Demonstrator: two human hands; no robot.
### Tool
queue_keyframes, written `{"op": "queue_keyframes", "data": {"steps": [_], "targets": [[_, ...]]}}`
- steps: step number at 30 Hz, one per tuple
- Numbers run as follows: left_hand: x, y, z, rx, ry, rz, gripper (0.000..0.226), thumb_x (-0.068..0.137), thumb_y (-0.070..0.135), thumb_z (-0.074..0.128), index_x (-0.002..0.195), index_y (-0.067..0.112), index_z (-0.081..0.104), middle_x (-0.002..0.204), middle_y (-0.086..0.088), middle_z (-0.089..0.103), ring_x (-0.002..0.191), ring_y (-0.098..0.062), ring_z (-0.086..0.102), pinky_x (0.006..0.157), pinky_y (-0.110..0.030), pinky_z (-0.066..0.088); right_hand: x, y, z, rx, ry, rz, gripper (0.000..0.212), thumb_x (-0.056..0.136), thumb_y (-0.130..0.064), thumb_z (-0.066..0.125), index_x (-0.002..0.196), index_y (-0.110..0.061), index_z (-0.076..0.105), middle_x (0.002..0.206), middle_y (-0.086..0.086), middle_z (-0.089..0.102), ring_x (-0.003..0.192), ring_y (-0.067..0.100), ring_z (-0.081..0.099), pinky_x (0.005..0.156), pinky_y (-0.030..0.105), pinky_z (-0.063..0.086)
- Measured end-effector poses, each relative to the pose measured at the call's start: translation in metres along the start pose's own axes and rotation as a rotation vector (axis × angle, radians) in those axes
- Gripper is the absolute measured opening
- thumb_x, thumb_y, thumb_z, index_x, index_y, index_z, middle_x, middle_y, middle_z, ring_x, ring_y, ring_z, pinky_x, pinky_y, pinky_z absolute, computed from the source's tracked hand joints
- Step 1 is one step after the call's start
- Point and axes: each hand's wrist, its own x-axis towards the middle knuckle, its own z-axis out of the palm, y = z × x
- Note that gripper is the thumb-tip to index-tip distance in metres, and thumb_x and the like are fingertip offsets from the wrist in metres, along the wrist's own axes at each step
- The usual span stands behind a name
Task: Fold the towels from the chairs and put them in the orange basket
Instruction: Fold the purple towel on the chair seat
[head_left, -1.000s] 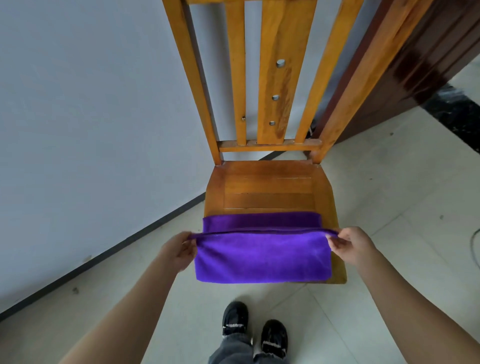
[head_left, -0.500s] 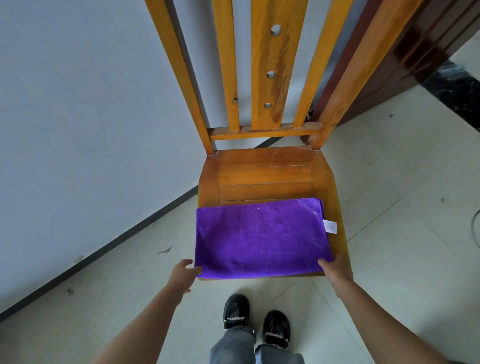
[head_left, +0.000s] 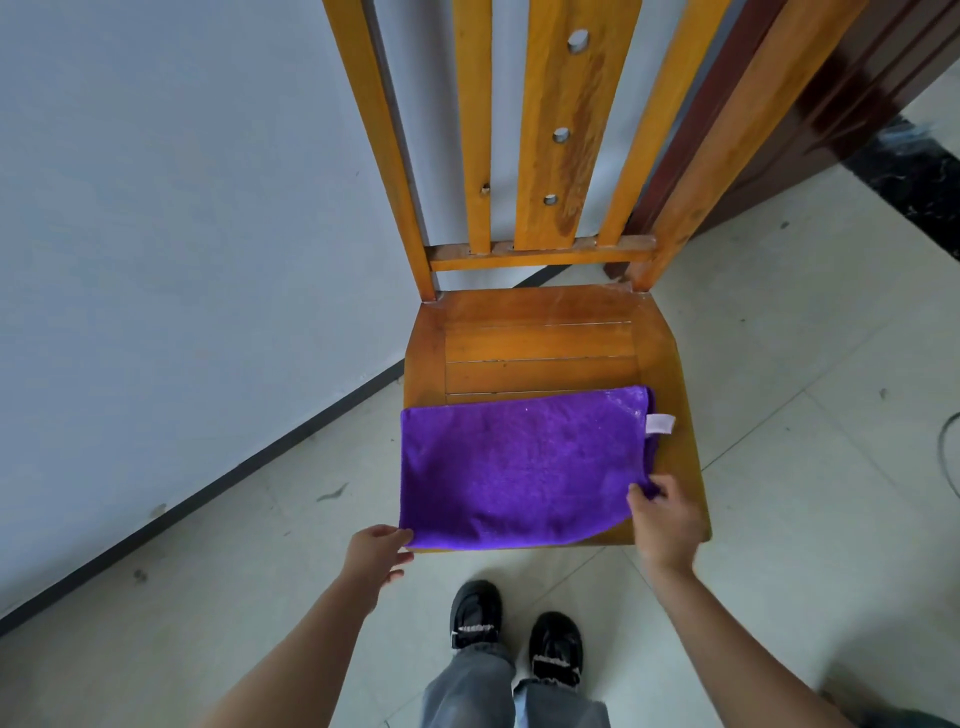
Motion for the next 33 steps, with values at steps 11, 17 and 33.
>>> {"op": "queue_keyframes", "data": {"steps": [11,17,33], "targets": [[-0.012,0.001,-0.008,-0.342,-0.078,-0.063,0.012,0.092,0.000,0.046,0.099,0.008,0.051,0.084,-0.016,0.063,0.072,-0.027,0.061,0.060,-0.030,0.041,-0.114,-0.042,0.097,0.007,-0.728,-0.439,0.043,0.086,-0.013,0.061,0.128,-0.010,0.052,0.123,0.001,0.062,0.109,0.016,0.059,0.094,0.025,0.045],[-0.007,-0.005,-0.009,-0.163,-0.027,0.028,0.026,0.096,0.019,0.044,0.117,0.006,0.052,0.096,-0.013,0.063,0.081,-0.027,0.059,0.063,-0.031,0.042,-0.098,0.008,0.092,-0.256,-0.524,-0.711,0.037,0.079,-0.018,0.056,0.115,-0.011,0.058,0.111,0.011,0.066,0.107,0.018,0.052,0.077,0.037,0.057],[0.044,-0.025,0.013,1.476,0.196,1.230,0.070,0.033,0.017,0.089,0.100,0.018,0.071,0.103,-0.009,0.072,0.092,-0.028,0.070,0.065,-0.030,0.058,-0.055,0.029,0.108,-0.802,-0.340,-1.238,0.051,0.044,-0.009,0.080,0.093,-0.023,0.073,0.088,0.010,0.071,0.089,0.033,0.063,0.063,0.034,0.057]]}}
